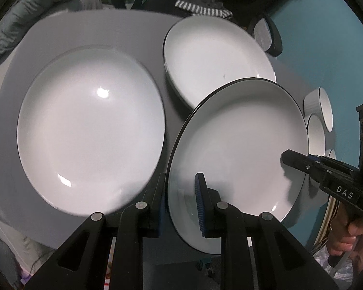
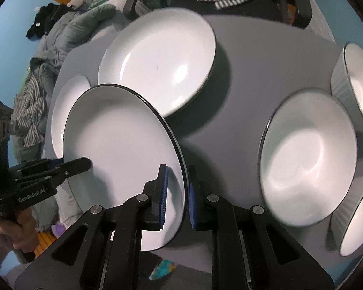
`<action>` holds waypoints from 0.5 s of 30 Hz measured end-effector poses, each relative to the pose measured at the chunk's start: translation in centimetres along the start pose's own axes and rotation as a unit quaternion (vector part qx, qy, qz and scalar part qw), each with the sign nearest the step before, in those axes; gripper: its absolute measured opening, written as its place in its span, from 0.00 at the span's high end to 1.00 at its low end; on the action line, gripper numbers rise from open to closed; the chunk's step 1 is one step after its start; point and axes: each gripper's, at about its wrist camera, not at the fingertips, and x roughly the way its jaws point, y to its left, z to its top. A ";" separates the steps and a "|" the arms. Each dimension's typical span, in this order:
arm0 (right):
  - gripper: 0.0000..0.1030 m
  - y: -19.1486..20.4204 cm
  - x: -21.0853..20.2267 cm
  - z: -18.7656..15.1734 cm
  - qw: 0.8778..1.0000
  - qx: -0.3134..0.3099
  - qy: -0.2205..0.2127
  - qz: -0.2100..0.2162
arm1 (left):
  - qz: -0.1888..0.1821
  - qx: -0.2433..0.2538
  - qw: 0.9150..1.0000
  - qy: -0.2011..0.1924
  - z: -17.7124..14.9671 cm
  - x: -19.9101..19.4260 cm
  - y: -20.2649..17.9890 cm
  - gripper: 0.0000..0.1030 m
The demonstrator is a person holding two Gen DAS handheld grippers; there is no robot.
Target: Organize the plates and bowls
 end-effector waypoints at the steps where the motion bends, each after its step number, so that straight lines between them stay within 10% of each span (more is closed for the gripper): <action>1: 0.85 0.0 -0.1 0.4 1.000 0.000 -0.002 0.000 | 0.000 0.001 1.000 -0.002 0.5 -0.1 -0.1 0.80; 15: 0.85 -0.9 -1.1 6.4 1.000 0.011 -0.023 0.004 | 0.013 0.017 0.999 -0.025 7.5 -0.8 -0.9 0.79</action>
